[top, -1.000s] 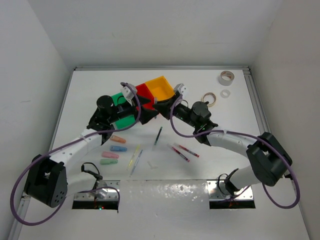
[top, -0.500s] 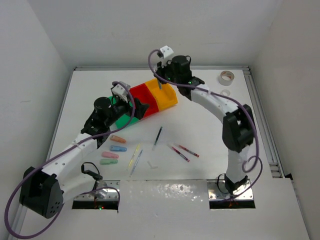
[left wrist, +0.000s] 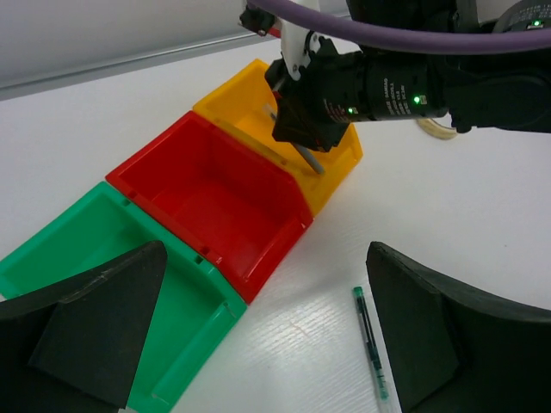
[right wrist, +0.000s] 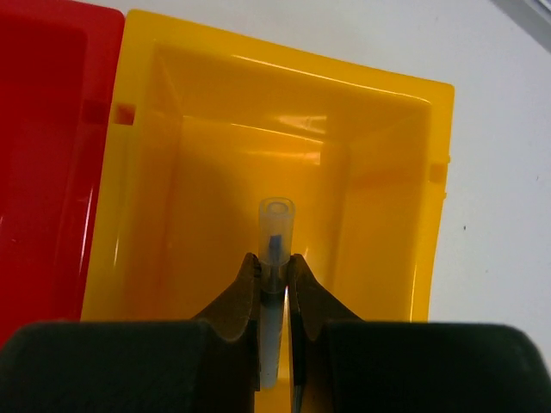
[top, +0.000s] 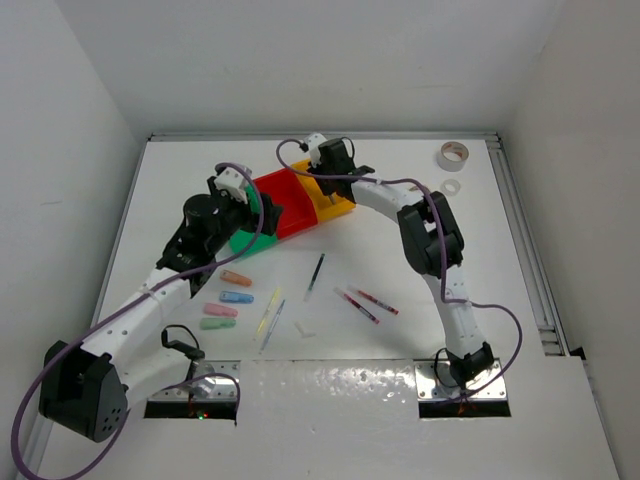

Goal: Sort the stationery into containers
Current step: Place the pen in the storage box.

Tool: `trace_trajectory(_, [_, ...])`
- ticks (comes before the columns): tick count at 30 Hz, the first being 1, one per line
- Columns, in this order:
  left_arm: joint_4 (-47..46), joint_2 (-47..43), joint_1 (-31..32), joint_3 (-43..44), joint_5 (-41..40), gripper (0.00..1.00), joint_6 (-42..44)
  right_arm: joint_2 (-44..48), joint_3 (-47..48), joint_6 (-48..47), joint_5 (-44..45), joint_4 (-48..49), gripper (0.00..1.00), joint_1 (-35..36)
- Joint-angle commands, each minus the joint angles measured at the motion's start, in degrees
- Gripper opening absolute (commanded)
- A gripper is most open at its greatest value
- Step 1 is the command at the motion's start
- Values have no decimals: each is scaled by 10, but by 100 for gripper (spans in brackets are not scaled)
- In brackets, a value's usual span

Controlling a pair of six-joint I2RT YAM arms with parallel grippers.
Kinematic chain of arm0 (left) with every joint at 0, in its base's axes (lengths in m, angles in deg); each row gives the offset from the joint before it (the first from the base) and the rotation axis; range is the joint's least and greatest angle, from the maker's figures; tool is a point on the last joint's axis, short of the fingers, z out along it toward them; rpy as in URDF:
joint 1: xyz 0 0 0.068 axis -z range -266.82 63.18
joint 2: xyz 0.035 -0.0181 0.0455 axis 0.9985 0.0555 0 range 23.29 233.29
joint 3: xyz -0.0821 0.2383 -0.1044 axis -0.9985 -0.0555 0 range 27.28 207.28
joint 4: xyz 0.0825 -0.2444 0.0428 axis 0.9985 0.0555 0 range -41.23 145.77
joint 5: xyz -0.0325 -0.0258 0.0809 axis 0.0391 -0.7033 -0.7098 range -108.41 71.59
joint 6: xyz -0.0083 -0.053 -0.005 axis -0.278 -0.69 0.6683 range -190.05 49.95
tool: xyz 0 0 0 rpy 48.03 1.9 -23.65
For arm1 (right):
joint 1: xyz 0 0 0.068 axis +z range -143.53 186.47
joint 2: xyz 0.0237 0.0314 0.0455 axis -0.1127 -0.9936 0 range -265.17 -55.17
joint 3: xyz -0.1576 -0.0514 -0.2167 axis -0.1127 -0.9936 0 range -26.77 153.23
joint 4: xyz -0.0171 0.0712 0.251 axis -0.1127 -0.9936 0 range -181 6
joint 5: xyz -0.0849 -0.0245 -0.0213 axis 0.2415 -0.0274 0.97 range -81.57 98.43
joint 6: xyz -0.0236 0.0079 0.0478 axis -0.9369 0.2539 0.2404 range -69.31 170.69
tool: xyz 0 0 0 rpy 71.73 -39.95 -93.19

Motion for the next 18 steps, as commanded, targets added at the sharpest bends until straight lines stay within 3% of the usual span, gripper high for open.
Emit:
trace_trajectory(1, [-12, -10, -13, 0, -9, 100, 11, 14, -1, 16, 14, 24, 0, 4])
trace_trajectory(13, [-36, -6, -19, -7, -11, 100, 13, -29, 5, 41, 28, 50, 0, 0])
trace_trajectory(18, [-43, -7, -19, -9, -14, 100, 14, -44, 12, 47, 37, 65, 8, 0])
